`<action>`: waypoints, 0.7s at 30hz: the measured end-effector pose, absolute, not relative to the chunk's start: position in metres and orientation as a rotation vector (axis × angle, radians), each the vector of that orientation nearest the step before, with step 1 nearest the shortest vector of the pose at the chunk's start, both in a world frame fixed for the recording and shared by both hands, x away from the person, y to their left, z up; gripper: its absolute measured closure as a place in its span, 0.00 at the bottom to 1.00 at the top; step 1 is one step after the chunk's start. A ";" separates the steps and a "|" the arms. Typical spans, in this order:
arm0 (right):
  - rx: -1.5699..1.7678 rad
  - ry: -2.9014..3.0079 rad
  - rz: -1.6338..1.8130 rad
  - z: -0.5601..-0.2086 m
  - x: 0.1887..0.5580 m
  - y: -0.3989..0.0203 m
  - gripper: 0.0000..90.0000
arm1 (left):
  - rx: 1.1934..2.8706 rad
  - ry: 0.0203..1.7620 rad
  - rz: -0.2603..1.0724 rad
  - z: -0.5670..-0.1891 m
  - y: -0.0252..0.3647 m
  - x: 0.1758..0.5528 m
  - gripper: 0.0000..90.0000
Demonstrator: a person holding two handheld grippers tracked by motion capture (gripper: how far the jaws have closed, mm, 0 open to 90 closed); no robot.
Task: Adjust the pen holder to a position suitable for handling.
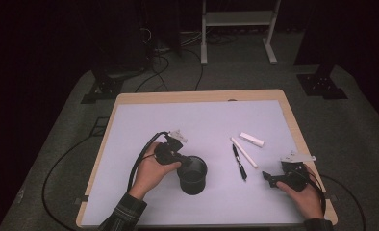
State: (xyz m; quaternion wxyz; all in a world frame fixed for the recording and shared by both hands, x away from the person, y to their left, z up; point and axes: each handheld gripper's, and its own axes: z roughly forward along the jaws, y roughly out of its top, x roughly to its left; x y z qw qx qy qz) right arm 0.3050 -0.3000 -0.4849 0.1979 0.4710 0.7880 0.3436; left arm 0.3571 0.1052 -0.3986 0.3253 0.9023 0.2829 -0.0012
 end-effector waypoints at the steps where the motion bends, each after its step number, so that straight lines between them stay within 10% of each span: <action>1: 1.318 2.205 0.962 -0.485 0.305 -0.300 0.09 | 2.367 0.740 -0.002 -0.399 0.105 0.357 0.92; 21: 1.318 2.205 0.961 -0.485 0.305 -0.300 0.09 | 2.368 0.707 0.058 -0.390 0.108 0.352 0.71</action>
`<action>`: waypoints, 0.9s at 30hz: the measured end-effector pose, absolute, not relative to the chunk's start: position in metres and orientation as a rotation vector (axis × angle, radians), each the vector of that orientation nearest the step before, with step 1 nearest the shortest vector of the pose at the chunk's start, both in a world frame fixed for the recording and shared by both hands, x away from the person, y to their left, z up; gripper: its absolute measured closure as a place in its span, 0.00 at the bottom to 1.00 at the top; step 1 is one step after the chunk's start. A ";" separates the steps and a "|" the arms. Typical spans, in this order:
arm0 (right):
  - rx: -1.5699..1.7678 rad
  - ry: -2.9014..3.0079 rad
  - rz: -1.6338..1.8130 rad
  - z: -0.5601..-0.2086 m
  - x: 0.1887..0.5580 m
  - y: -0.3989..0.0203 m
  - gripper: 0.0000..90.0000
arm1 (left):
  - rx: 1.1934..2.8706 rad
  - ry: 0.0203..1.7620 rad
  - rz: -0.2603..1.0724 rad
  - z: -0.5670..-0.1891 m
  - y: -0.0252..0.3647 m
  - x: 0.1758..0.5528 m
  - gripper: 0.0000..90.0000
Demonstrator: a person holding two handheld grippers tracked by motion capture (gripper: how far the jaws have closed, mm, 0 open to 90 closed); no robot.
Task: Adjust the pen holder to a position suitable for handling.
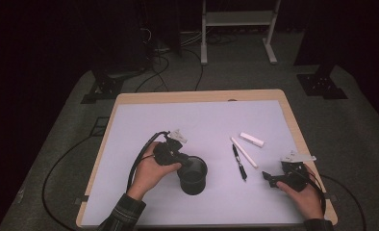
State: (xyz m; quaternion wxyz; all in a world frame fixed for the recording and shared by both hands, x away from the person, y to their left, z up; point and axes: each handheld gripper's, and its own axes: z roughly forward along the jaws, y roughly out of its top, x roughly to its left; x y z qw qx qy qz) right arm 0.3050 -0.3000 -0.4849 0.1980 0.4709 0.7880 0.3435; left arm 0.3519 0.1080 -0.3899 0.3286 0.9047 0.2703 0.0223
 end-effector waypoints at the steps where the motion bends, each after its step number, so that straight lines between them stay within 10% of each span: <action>1: 1.317 2.205 0.961 -0.485 0.305 -0.300 0.09 | 2.361 0.707 0.060 -0.389 0.108 0.351 0.70; 27: 1.318 2.205 0.961 -0.485 0.305 -0.300 0.09 | 2.263 0.758 0.164 -0.359 0.166 0.334 0.37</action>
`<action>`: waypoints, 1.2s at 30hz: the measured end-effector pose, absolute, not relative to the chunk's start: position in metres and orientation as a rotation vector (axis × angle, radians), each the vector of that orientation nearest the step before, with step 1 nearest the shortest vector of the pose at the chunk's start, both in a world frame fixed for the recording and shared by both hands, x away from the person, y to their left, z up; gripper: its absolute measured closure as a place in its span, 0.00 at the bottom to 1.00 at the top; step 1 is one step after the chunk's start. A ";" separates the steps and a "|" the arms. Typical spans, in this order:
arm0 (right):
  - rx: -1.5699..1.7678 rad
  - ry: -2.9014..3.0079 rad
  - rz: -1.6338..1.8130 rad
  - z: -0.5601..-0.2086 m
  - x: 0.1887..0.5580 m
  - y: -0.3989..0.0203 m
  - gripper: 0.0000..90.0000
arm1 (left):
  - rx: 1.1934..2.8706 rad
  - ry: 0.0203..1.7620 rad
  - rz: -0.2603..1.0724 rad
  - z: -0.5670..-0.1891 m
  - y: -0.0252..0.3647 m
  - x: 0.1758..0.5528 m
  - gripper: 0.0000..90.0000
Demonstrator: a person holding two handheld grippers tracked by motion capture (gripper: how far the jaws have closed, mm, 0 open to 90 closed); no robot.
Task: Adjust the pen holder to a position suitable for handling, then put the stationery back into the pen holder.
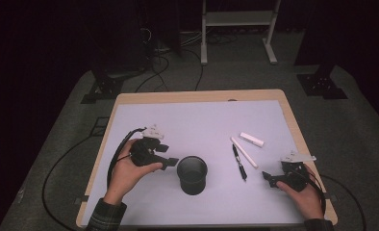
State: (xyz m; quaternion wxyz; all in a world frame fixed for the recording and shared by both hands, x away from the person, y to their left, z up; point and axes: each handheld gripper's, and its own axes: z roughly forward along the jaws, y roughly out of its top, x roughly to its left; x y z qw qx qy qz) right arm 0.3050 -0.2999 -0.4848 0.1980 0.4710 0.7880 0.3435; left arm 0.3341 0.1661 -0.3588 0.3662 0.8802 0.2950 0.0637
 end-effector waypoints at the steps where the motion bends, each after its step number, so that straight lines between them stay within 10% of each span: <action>1: 1.318 2.205 0.961 -0.485 0.305 -0.300 0.09 | 2.260 0.766 0.166 -0.360 0.169 0.333 0.36; 36: 1.314 2.205 0.961 -0.485 0.305 -0.300 0.09 | 2.230 0.891 0.257 -0.412 0.229 0.312 0.18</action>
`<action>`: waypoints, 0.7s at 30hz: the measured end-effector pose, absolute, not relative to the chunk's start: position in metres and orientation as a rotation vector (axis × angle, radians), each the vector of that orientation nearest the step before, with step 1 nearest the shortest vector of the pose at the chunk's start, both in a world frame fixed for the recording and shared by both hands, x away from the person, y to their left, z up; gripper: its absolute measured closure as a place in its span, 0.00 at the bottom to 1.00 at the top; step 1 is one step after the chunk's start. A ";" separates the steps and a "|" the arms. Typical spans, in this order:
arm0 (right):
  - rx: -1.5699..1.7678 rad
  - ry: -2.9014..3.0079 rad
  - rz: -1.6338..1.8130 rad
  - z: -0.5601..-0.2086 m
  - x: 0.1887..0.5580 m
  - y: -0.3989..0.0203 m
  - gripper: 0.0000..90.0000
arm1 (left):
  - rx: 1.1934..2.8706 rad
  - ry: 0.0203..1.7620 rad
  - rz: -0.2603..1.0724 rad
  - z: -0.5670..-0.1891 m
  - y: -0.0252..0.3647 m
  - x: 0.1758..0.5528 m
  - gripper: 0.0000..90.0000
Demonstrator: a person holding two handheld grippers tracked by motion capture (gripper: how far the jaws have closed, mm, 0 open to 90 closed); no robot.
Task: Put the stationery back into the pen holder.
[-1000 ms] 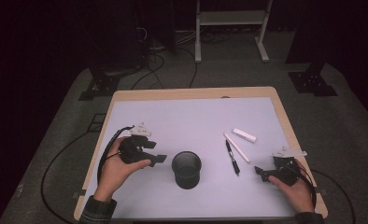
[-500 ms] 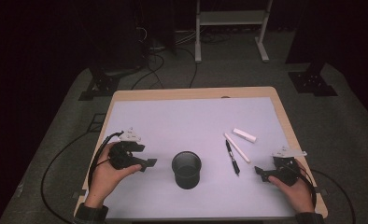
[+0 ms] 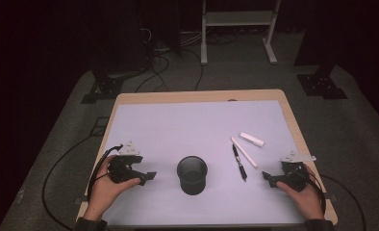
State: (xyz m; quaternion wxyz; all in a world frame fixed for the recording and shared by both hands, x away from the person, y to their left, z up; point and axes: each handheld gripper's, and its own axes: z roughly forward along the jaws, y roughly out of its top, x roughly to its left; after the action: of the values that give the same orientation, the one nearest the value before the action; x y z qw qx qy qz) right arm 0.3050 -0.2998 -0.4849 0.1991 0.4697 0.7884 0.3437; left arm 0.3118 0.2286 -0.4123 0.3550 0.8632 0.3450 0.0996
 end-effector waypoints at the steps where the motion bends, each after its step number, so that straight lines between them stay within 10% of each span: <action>1: 1.312 2.205 0.961 -0.485 0.305 -0.300 0.09 | 2.234 0.893 0.249 -0.415 0.230 0.312 0.18; 21: 1.316 2.206 0.959 -0.485 0.305 -0.300 0.09 | 2.230 0.977 0.311 -0.459 0.256 0.299 0.12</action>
State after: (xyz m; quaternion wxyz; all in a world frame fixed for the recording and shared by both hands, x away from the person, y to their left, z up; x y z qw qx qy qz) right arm 0.3051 -0.2998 -0.4847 0.1986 0.4703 0.7886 0.3427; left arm 0.2989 0.2558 -0.4591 0.3370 0.8554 0.3747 0.1195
